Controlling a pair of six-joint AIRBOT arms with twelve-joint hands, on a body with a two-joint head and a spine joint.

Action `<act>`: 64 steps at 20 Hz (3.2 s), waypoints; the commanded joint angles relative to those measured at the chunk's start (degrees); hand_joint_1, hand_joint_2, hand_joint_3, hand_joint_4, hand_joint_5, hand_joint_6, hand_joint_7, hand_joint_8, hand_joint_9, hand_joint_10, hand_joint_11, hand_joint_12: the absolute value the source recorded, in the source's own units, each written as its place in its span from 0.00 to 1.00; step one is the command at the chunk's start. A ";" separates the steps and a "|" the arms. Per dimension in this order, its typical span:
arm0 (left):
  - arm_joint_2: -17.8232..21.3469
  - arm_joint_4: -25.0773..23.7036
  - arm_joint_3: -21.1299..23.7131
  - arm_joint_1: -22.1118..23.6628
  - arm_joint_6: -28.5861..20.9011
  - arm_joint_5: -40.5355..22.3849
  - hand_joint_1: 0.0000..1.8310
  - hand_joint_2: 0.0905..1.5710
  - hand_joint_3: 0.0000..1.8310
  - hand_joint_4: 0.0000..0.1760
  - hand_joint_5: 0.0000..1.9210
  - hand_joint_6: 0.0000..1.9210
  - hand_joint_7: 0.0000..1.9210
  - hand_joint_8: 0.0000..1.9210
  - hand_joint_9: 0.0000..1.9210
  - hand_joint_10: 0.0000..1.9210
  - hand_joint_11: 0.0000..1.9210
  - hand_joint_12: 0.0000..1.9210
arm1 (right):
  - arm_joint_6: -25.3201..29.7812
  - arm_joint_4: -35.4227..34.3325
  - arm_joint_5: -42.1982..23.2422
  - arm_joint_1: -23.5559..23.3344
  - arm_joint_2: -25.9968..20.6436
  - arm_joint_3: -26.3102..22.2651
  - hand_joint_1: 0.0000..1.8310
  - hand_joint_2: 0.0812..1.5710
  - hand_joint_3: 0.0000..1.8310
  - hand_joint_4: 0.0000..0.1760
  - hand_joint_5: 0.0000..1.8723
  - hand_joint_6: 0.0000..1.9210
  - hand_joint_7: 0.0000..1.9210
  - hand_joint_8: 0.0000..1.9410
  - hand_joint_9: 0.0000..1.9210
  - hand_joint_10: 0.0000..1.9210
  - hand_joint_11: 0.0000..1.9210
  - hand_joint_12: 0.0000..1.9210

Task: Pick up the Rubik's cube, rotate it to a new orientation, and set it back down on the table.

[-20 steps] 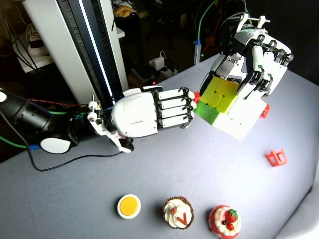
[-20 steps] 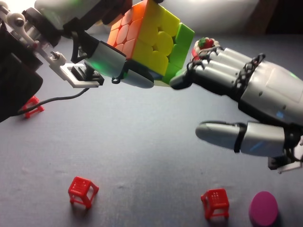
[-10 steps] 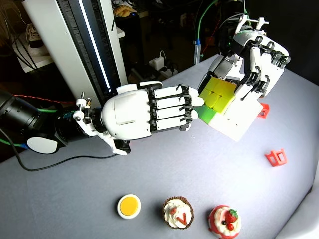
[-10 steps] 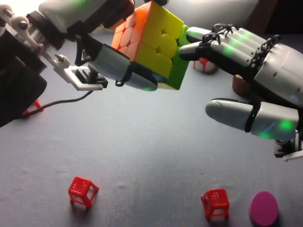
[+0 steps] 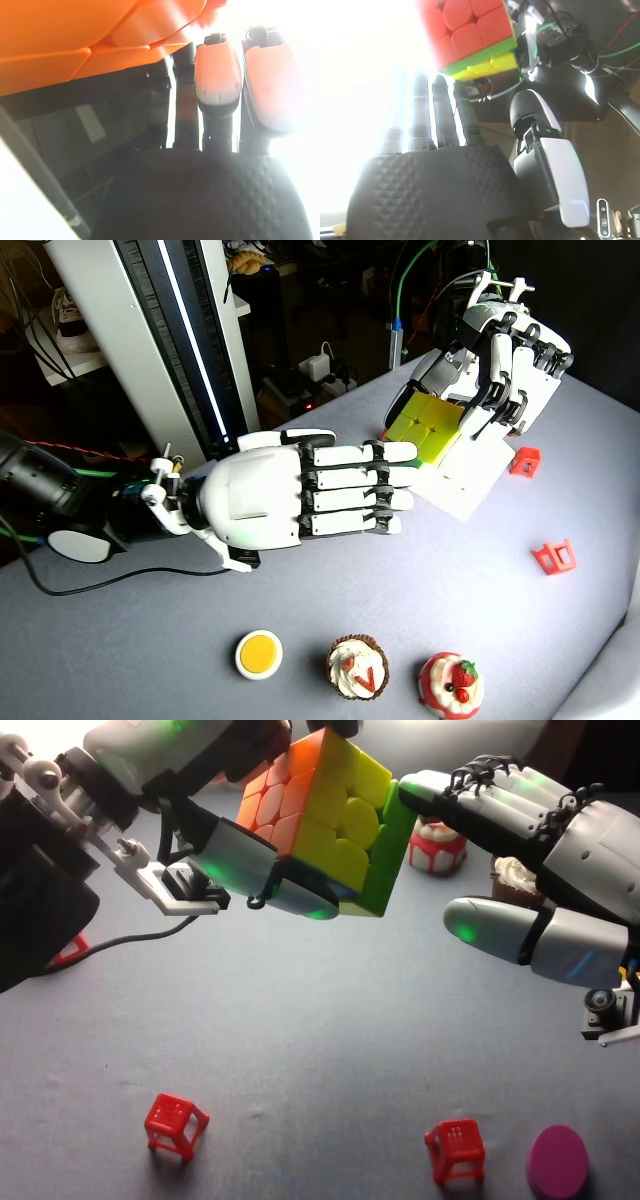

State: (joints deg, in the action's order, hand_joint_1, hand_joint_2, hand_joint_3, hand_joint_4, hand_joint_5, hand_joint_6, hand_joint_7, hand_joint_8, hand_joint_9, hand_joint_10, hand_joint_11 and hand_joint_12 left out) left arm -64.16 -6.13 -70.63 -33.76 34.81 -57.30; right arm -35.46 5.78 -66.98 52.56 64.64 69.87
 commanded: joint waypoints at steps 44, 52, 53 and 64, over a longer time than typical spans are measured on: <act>-9.10 11.18 -13.75 -6.63 -11.34 10.32 0.37 0.66 0.00 0.15 0.05 0.31 0.15 0.12 0.10 0.30 0.00 0.73 | 0.36 -10.02 -16.13 -1.10 -10.22 -4.90 0.00 0.85 0.00 0.00 0.00 0.33 0.15 0.01 0.00 0.44 0.00 0.70; -2.93 12.60 -7.76 -9.50 -8.09 1.17 0.34 0.53 0.00 0.76 0.00 0.00 0.00 0.00 0.00 0.01 0.00 0.14 | 0.36 -10.50 -16.69 -0.81 -10.34 -5.13 0.00 0.85 0.00 0.00 0.00 0.24 0.12 0.00 0.00 0.36 0.00 0.65; -2.18 13.01 -6.86 -9.89 -7.16 -0.22 0.33 0.50 0.00 0.83 0.00 0.00 0.00 0.00 0.00 0.00 0.00 0.03 | 0.36 -10.49 -16.82 -0.81 -10.40 -5.20 0.00 0.85 0.00 0.00 0.00 0.25 0.12 0.00 0.00 0.35 0.00 0.64; 5.92 12.75 2.92 -14.24 -0.19 -17.74 0.00 0.65 0.02 0.73 0.00 0.00 0.00 0.00 0.00 0.00 0.00 0.00 | 0.36 -10.22 -17.26 -0.14 -12.74 -7.81 0.00 0.78 0.00 0.00 0.00 0.00 0.00 0.00 0.00 0.00 0.00 0.00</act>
State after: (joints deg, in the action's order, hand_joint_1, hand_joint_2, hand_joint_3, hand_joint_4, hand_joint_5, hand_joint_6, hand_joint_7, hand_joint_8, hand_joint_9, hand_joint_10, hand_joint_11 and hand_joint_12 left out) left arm -58.52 5.74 -67.70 -48.40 34.79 -66.72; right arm -35.42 -3.70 -77.32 52.84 52.10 61.98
